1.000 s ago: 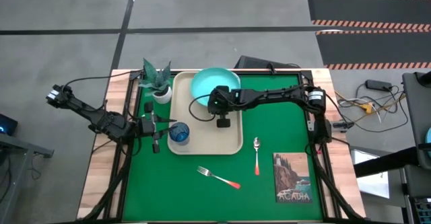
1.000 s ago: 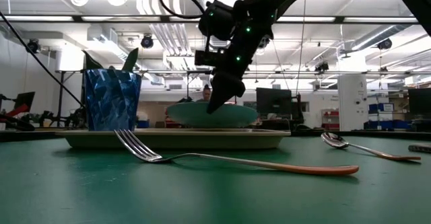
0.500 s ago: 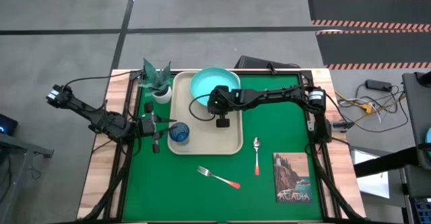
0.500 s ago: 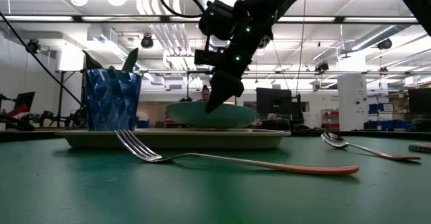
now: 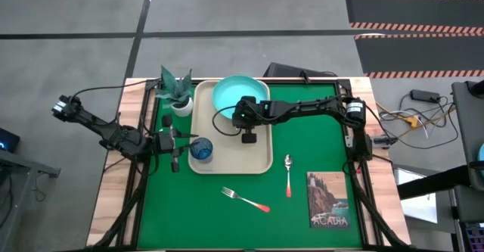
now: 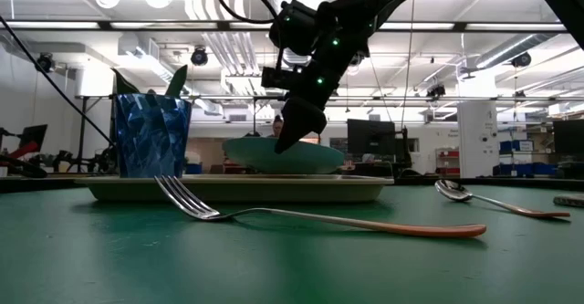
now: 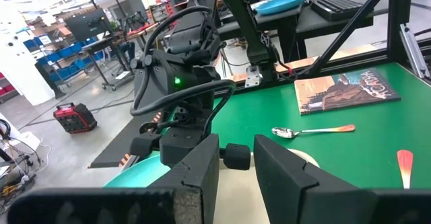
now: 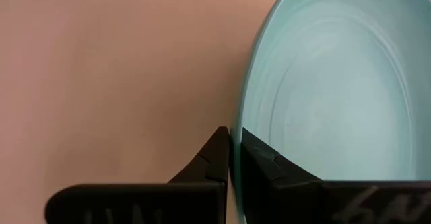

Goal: Pick and place plate/cup/fork/spoon on tray
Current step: Put the blue plate on the serving tray to the right of the blue glass

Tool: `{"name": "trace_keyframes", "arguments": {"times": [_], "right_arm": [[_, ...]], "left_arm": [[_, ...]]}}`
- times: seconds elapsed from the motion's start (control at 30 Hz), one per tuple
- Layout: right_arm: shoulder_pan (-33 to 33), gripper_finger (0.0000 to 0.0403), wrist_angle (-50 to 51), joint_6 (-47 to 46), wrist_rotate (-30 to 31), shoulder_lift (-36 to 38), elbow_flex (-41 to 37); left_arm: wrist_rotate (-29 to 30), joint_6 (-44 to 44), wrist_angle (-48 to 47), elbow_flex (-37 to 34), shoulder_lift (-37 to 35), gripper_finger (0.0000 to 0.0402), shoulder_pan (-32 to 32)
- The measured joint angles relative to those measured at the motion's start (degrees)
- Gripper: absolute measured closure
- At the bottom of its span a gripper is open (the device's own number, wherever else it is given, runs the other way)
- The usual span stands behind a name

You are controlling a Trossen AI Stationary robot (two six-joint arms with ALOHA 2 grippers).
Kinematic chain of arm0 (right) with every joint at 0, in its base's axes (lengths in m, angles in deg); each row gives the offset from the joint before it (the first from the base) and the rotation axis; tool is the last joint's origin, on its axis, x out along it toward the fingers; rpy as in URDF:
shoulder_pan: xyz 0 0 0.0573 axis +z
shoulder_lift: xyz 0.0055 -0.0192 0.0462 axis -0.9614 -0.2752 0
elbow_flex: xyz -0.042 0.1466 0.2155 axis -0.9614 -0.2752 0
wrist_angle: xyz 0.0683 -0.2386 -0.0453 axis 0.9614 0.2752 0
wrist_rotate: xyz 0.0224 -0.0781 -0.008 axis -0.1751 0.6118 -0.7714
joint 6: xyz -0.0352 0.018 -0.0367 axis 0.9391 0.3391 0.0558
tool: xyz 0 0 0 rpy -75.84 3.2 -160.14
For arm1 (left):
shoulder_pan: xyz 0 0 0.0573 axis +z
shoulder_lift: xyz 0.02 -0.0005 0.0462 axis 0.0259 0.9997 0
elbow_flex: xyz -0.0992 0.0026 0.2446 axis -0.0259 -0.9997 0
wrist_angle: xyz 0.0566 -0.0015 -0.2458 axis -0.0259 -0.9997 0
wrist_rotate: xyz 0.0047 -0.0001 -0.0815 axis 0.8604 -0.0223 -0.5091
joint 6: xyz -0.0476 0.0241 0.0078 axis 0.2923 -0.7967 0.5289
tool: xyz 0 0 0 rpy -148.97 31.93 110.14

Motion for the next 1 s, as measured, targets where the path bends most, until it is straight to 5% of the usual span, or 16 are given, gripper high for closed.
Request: {"name": "trace_keyframes", "arguments": {"times": [1.0], "right_arm": [[1.8,0.0394,-6.7,2.4,2.1,-6.0,-1.3]], "left_arm": [[0.6,0.0,0.1,0.0,0.0,0.0322,0.0]]}}
